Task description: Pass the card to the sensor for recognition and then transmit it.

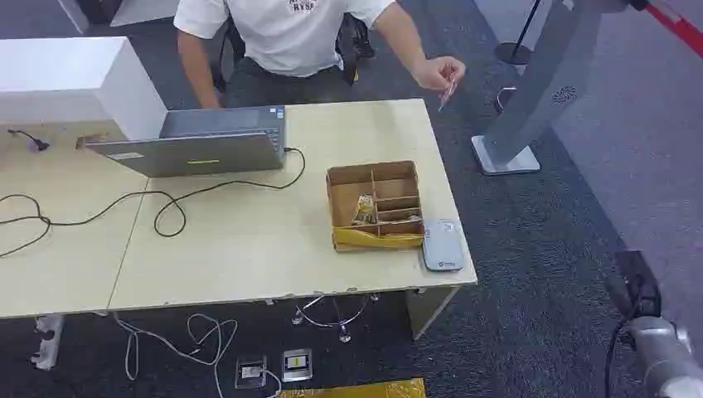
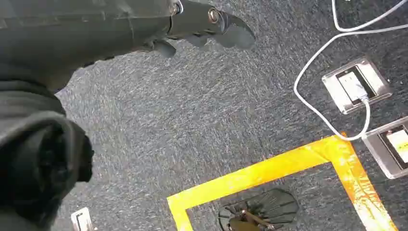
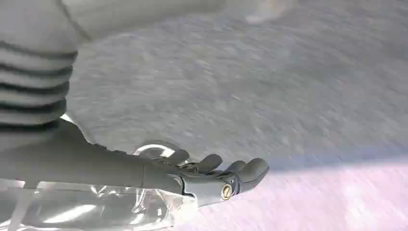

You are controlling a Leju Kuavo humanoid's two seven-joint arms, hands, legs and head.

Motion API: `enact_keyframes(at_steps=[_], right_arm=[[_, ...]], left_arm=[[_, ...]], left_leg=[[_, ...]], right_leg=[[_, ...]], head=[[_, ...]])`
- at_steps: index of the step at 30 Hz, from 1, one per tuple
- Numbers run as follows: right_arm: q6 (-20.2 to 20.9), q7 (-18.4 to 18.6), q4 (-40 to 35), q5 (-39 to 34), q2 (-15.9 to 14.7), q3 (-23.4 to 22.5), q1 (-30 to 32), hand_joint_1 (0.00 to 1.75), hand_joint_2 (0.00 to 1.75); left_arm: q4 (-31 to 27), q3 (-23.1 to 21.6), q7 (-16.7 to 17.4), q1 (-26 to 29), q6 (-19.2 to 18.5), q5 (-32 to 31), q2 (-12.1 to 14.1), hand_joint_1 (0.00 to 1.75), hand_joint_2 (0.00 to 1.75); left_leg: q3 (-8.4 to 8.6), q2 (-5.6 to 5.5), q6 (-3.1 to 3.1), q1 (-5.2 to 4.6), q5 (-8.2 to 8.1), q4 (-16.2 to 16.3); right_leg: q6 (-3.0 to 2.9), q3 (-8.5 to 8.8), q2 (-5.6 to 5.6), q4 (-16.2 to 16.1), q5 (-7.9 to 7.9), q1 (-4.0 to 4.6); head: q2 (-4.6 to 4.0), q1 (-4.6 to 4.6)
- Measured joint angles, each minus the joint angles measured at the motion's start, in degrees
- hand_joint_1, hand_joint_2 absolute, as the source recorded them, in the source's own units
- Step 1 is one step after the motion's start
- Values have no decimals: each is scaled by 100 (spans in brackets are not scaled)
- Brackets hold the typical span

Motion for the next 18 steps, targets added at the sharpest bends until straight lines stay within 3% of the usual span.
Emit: enact_keyframes(at_steps=[7, 12, 18], right_arm=[[-39, -452, -175, -173, -667, -311, -1102, 0, 175], [-52, -560, -286, -136, -739, -304, -1890, 0, 175], [44, -875, -319, -219, -744, -298, -2080, 0, 175]], left_arm=[[2, 4, -103, 54, 13, 57, -13, 0, 0], [2, 7, -175, 74, 22, 66, -31, 0, 0], [2, 7, -190, 122, 39, 61, -44, 0, 0]], left_leg=[[-12, 2, 6, -10, 2, -2], [-7, -10, 10, -6, 4, -1], [-24, -30, 11, -6, 6, -1]], right_leg=[[2, -10, 1, 2, 1, -10], [4, -7, -10, 1, 1, -6], [3, -7, -32, 2, 1, -6]], head=[[0, 2], [0, 2], [0, -2]])
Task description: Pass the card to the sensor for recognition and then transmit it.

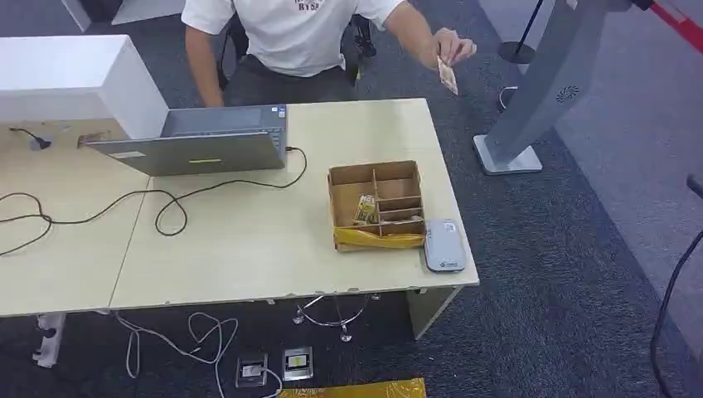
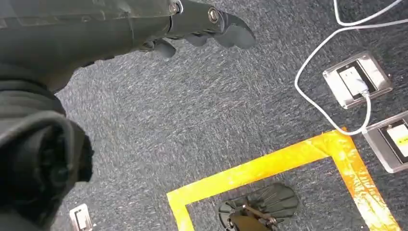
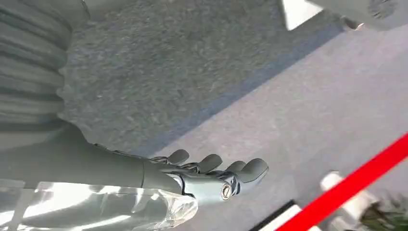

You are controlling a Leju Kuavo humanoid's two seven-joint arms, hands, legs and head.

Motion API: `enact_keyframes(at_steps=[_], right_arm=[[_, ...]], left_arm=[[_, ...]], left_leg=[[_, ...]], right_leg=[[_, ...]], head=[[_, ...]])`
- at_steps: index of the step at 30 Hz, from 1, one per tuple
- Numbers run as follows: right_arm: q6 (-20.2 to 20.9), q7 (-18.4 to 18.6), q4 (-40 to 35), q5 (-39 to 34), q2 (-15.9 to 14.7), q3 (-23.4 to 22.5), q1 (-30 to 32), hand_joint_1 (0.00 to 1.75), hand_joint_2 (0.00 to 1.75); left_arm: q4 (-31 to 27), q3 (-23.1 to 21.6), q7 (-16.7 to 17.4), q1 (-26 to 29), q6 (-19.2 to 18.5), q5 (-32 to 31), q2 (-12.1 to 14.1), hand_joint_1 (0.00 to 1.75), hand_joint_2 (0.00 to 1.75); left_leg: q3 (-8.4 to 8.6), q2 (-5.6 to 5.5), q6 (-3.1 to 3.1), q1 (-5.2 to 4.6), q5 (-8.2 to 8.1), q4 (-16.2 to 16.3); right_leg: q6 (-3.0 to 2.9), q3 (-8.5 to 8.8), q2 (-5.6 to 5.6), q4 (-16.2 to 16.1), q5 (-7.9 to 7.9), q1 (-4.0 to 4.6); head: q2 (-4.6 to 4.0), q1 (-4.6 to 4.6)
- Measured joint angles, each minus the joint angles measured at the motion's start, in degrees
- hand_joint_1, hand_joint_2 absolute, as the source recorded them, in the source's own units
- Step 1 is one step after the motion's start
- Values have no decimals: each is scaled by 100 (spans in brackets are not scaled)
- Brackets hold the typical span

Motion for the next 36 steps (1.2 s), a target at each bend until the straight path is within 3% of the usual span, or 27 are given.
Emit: enact_keyframes(at_steps=[8, 14, 20, 25, 36], right_arm=[[223, -1454, -158, 833, 241, 663, -828, 0, 175], [107, -2096, -459, 1600, 691, 1487, -1298, 0, 175], [81, -2325, -776, 2182, 1135, 2223, -1577, 0, 175], [-223, -2393, -990, 2822, 1473, 2838, -1647, 0, 175], [-356, -2399, -1043, 3062, 2155, 3685, -1649, 0, 175]], left_arm=[[0, -4, -114, -99, 72, -219, -17, 0, 0], [0, -11, -118, -260, 0, -439, -31, 0, 0], [0, -15, -118, -379, -61, -566, -33, 0, 0], [0, -20, -118, -471, -120, -662, -22, 0, 0], [0, -22, -140, -471, -144, -664, 15, 0, 0]], left_leg=[[-1, 1, -5, 4, 7, -1], [-3, -5, -9, 8, 15, 0], [-5, -10, -9, 10, 15, 0], [-3, -11, -9, 11, 16, 0], [-3, -12, -11, 12, 16, 0]], right_leg=[[0, -1, 4, 3, 1, 5], [0, -3, -2, 8, 4, 8], [0, -4, -3, 9, 3, 11], [0, -4, -4, 8, 3, 12], [0, -5, -2, 9, 3, 13]], head=[[0, 2], [0, 0], [0, 2], [0, 2], [0, 4]])
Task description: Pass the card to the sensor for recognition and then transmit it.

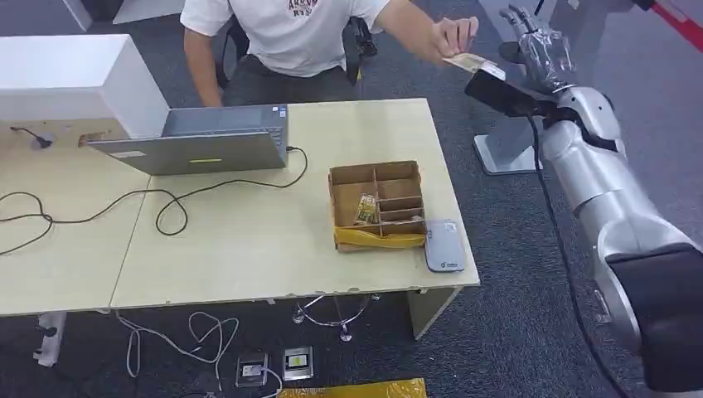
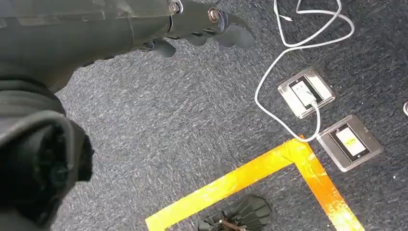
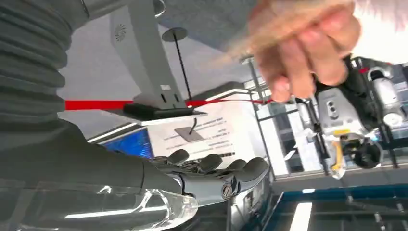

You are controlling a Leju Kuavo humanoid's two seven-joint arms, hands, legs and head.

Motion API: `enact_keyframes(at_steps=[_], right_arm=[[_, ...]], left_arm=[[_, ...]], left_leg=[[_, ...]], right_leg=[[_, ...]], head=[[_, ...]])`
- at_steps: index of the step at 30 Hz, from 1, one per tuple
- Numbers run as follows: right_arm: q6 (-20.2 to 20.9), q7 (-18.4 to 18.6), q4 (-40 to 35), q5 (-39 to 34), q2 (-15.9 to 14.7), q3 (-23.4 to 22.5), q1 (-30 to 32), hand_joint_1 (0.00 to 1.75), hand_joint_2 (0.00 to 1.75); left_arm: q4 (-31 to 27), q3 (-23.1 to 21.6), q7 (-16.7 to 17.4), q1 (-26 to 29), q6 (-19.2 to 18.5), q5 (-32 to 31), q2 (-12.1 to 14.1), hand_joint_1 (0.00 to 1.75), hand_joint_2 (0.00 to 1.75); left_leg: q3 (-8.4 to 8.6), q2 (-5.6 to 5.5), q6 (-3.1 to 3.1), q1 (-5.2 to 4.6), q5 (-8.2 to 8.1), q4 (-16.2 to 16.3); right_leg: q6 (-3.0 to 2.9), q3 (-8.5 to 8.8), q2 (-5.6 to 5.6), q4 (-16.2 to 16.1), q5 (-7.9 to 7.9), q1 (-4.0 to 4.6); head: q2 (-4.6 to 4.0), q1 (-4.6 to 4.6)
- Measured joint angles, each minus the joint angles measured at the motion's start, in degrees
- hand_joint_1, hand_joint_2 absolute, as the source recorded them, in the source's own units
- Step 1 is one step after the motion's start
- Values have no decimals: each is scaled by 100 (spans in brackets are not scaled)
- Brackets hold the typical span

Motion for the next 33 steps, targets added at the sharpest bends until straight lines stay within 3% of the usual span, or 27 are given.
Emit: enact_keyframes(at_steps=[14, 15, 17, 33], right_arm=[[2, 39, 70, 4, 361, 343, 1, 0, 175], [9, 39, 81, 4, 374, 346, 1, 77, 175], [13, 39, 103, 4, 391, 357, 1, 175, 175], [332, 44, 114, -22, 433, 411, -102, 175, 175]], left_arm=[[0, -57, -2, 20, 11, 9, 17, 0, 0], [0, -65, 0, 21, 11, 18, 17, 0, 0], [0, -74, -2, 23, 11, 18, 17, 0, 0], [0, -101, 0, 33, 15, 20, 44, 0, 0]], left_leg=[[0, 1, 0, 0, 0, 0], [1, 1, 0, 0, 0, 0], [0, 1, 0, 0, 0, 0], [1, 1, 0, 0, 0, 0]], right_leg=[[0, -1, 0, -2, 0, 0], [0, 0, 1, -2, 0, 0], [0, 0, 0, -2, 0, 0], [0, -1, 0, -2, 0, 0]], head=[[0, -2], [0, 0], [0, -2], [0, 0]])
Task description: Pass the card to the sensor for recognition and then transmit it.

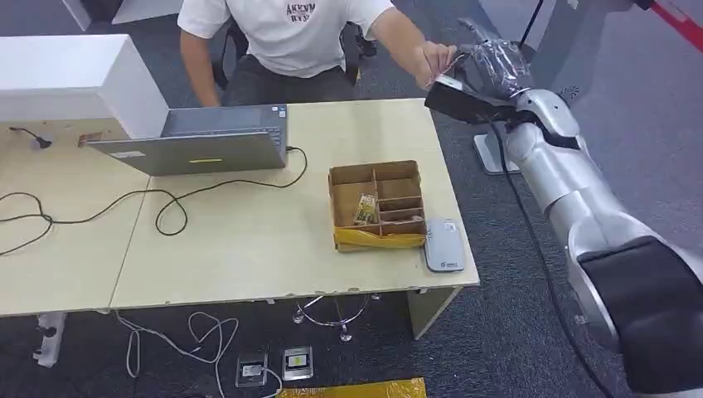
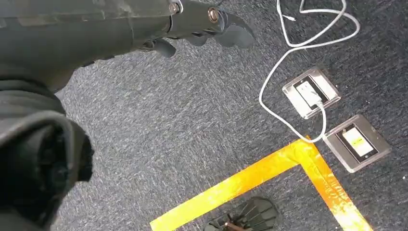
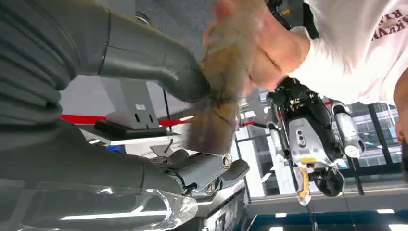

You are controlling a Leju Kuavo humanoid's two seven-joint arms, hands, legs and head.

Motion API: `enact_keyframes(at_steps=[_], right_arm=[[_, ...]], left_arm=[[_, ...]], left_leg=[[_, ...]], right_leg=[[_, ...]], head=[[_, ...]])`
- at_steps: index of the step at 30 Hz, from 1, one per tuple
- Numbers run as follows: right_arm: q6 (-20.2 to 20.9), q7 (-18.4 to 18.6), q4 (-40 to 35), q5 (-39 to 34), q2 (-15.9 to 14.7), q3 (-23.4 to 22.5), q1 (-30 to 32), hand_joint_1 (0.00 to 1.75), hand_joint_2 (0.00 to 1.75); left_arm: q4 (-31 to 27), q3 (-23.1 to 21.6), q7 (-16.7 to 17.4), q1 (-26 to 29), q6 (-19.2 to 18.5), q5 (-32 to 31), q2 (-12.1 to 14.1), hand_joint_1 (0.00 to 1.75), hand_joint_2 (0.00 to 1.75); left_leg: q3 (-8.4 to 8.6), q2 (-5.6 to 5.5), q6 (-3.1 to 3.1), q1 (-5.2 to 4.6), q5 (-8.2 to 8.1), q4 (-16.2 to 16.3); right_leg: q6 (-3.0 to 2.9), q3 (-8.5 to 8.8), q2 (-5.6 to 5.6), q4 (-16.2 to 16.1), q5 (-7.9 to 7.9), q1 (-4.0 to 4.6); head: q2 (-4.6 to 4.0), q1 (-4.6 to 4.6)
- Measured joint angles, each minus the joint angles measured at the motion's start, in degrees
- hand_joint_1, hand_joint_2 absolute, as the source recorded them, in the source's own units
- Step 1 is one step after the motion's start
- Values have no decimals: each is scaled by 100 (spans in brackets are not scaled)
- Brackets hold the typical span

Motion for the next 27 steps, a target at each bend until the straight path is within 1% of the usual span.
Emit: enact_keyframes(at_steps=[10, 16, 22, 27], right_arm=[[-9, 55, 15, -13, 4, 9, -17, 175, 175], [20, 70, 17, -236, -31, 9, 72, 175, 175], [-15, -7, -48, -564, -282, 2, 512, 175, 175], [-18, 151, -262, -811, -542, -20, 922, 175, 175]], left_arm=[[0, -7, 0, 4, 9, 2, 0, 0, 0], [0, -7, -28, 50, 37, 61, 0, 0, 0], [0, -7, -28, 127, 55, 103, -2, 0, 0], [0, -7, -28, 168, 70, 118, 0, 0, 0]], left_leg=[[1, 1, 0, 0, 0, 0], [5, 5, 0, 0, 0, 1], [5, 5, 1, 0, -1, 1], [3, 8, -2, -1, -5, 1]], right_leg=[[0, 0, 2, 0, 0, 0], [0, -1, 5, -1, 0, 0], [0, 1, 5, -8, 0, 0], [0, -1, 14, -9, 0, 0]], head=[[0, -2], [0, -2], [0, 0], [0, -2]])
